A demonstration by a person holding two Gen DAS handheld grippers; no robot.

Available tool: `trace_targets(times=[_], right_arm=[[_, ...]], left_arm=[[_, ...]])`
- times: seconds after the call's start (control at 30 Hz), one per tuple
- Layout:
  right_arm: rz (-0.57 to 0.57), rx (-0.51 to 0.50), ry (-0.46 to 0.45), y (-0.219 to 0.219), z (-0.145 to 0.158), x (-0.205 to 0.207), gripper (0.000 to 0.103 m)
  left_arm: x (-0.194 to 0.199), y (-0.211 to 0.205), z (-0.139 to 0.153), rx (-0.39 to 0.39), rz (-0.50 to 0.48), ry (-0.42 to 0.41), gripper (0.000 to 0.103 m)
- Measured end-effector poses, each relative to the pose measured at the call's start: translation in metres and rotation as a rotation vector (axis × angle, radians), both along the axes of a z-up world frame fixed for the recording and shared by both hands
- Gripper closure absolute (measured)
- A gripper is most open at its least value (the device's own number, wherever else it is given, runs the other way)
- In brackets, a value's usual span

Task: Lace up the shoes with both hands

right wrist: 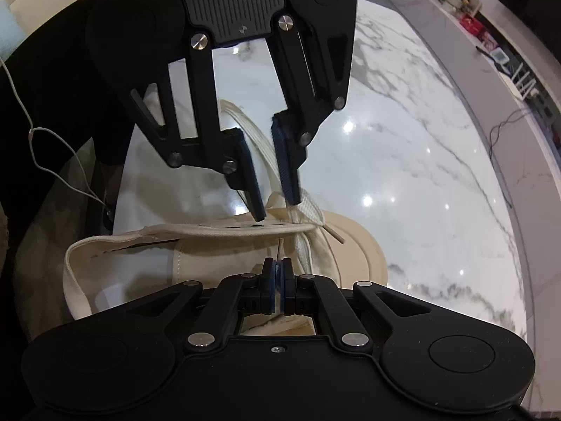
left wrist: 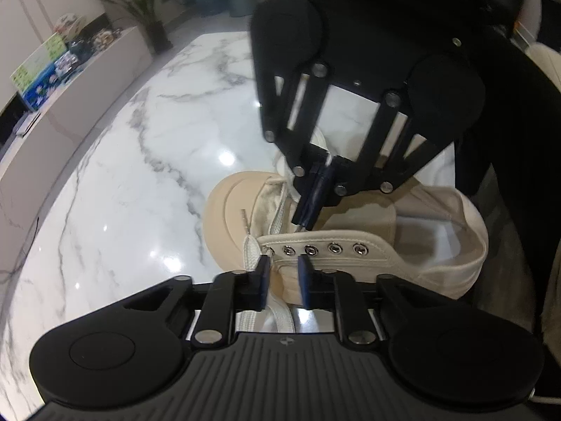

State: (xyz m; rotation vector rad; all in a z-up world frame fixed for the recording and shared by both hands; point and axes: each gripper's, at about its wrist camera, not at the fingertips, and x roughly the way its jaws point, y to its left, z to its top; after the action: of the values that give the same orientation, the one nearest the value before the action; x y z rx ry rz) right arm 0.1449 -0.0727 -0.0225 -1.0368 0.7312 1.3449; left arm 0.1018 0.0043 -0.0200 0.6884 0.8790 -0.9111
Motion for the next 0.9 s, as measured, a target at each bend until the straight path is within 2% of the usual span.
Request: trace_targets(times=[0.33,0.9], right_arm=[[0.033,0.025,-0.012,-0.003,0.003,-0.003,0.102],[0.020,0.072,0.005,-0.003,0.004,0.002,0.102]], left_arm=[[0.005,-0.005,-0.005,0.027,-0.044,-0.015,0.095],[0.011,-0.007,-0.006,0.048,-0.071,-0.013,0.096]])
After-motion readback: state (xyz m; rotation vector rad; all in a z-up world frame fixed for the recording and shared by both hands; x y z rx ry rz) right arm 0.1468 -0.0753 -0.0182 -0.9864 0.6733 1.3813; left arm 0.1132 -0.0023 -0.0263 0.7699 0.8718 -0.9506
